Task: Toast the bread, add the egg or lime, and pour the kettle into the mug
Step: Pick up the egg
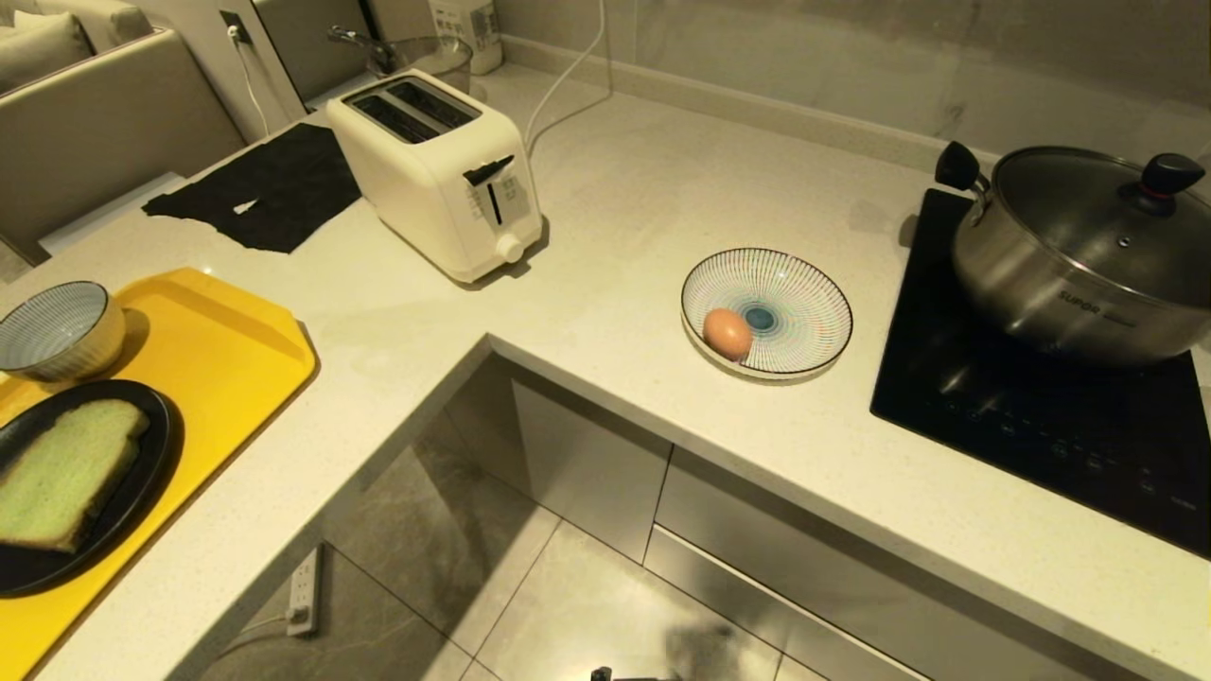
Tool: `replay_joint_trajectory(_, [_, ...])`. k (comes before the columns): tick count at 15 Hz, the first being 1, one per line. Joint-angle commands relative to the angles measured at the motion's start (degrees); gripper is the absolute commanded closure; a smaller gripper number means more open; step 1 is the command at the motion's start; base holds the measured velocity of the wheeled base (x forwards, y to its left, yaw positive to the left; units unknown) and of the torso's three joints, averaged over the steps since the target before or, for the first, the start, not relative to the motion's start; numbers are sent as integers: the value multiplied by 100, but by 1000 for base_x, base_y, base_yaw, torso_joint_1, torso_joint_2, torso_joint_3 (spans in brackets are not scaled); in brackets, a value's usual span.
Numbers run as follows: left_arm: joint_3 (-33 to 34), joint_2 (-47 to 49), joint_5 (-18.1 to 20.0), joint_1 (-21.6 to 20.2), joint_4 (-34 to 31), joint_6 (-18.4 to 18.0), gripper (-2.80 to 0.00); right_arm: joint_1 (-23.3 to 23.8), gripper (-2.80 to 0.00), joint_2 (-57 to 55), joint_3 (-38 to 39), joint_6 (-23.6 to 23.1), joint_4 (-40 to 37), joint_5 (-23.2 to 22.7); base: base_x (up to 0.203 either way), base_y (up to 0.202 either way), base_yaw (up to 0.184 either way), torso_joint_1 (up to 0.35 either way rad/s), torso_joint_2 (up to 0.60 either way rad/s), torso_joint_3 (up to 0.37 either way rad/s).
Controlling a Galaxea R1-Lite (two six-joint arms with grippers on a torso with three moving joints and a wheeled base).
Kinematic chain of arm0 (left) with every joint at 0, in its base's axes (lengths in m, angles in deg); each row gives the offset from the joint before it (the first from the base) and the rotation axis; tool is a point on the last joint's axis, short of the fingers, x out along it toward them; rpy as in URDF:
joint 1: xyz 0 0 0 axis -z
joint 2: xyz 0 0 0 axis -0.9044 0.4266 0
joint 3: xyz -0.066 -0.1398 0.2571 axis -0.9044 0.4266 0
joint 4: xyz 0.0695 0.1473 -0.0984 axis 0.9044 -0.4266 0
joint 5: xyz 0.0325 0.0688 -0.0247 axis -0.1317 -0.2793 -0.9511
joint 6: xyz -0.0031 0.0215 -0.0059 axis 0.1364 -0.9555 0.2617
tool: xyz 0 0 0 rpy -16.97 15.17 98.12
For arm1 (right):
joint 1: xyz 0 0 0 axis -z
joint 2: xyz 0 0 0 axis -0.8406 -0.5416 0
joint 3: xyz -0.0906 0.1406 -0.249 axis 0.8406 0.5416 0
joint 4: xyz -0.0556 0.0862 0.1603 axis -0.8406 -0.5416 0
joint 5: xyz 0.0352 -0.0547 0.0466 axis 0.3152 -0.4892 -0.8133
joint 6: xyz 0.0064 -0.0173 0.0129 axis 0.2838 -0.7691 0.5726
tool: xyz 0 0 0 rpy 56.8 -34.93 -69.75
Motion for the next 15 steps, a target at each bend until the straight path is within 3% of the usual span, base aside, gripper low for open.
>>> replay_joint_trajectory(1, [0, 7, -7, -4, 1, 1, 0, -13, 0, -1931, -886, 4, 18, -300, 0, 0, 0, 0, 0, 0])
replay_joint_trajectory(4, [0, 7, -7, -10, 1, 1, 0, -22, 0, -4323, -2333, -2, 333, -597, 0, 0, 0, 0, 0, 0])
replay_joint_trajectory(8, [0, 7, 0, -4, 1, 1, 0, -97, 0, -7294, -5024, -163, 361, -816, 0, 0, 0, 0, 0, 0])
replay_joint_trajectory(12, [0, 7, 0, -4, 1, 1, 0, -188, 0, -8802, -7792, -491, -726, -947, 0, 0, 0, 0, 0, 0])
replay_joint_trajectory(15, [0, 7, -8, -4, 1, 1, 0, -620, 0, -9521, -9075, -597, -1510, -990, 0, 0, 0, 0, 0, 0])
